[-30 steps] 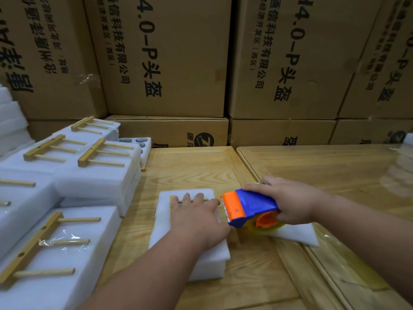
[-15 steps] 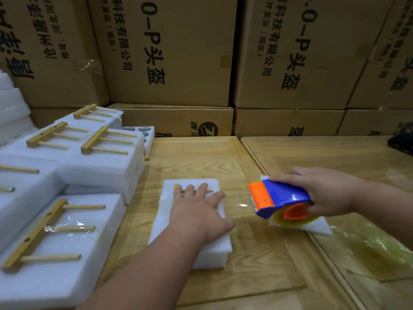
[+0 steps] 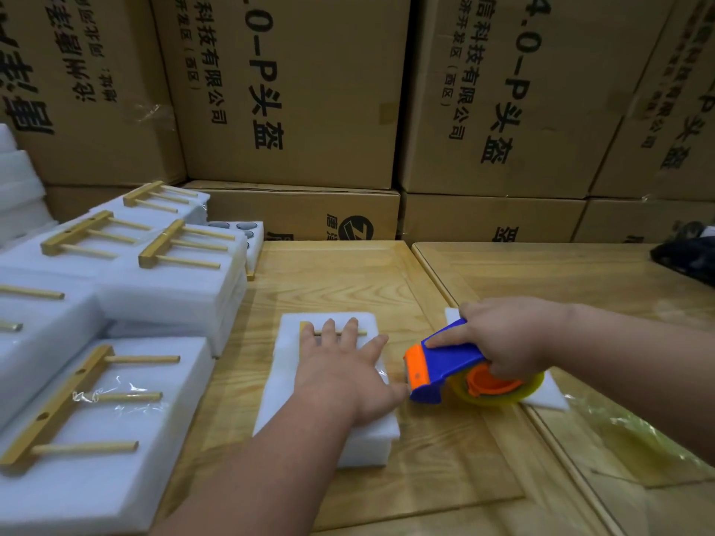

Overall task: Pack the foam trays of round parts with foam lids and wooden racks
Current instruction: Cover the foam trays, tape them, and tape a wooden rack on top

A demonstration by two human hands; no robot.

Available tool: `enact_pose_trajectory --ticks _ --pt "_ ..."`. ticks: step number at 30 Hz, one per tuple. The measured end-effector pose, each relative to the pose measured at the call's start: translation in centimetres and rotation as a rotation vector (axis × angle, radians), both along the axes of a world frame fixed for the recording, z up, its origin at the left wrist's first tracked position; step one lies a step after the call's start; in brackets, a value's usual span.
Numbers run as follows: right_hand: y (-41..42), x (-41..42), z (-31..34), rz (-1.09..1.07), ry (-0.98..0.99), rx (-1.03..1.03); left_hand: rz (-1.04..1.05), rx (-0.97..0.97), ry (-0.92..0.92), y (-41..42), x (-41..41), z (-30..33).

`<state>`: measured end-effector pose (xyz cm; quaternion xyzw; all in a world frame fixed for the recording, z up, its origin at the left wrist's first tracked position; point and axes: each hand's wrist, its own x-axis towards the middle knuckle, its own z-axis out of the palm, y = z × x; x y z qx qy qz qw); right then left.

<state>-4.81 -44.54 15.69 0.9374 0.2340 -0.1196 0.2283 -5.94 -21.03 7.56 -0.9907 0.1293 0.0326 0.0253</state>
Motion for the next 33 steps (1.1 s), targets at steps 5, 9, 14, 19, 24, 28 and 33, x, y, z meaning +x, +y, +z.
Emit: enact_pose_trajectory --ticks 5,9,14,19,24,28,33 --pt "5.4 0.1 1.2 0.075 0.005 -0.186 0.002 -0.004 0.017 -0.1 -0.1 0.4" --pt "9.6 0.5 2.0 0.179 0.014 -0.32 0.0 -0.012 0.02 -0.1 -0.3 0.6" --pt "11.7 1.1 2.4 0.234 0.022 -0.398 0.004 -0.013 0.024 -0.4 -0.2 0.7" --pt "11.7 0.9 1.4 0.192 0.011 -0.438 0.007 -0.021 0.015 -0.4 -0.1 0.4" --pt "11.2 0.7 0.6 0.138 0.007 -0.435 0.004 -0.012 0.002 -0.5 0.0 0.3" --pt "11.8 0.5 0.4 0.189 -0.032 -0.491 0.015 -0.022 0.004 -0.4 0.0 0.3" --pt "12.4 0.8 0.2 0.171 -0.039 -0.496 0.026 -0.01 -0.002 -0.4 0.0 0.2"
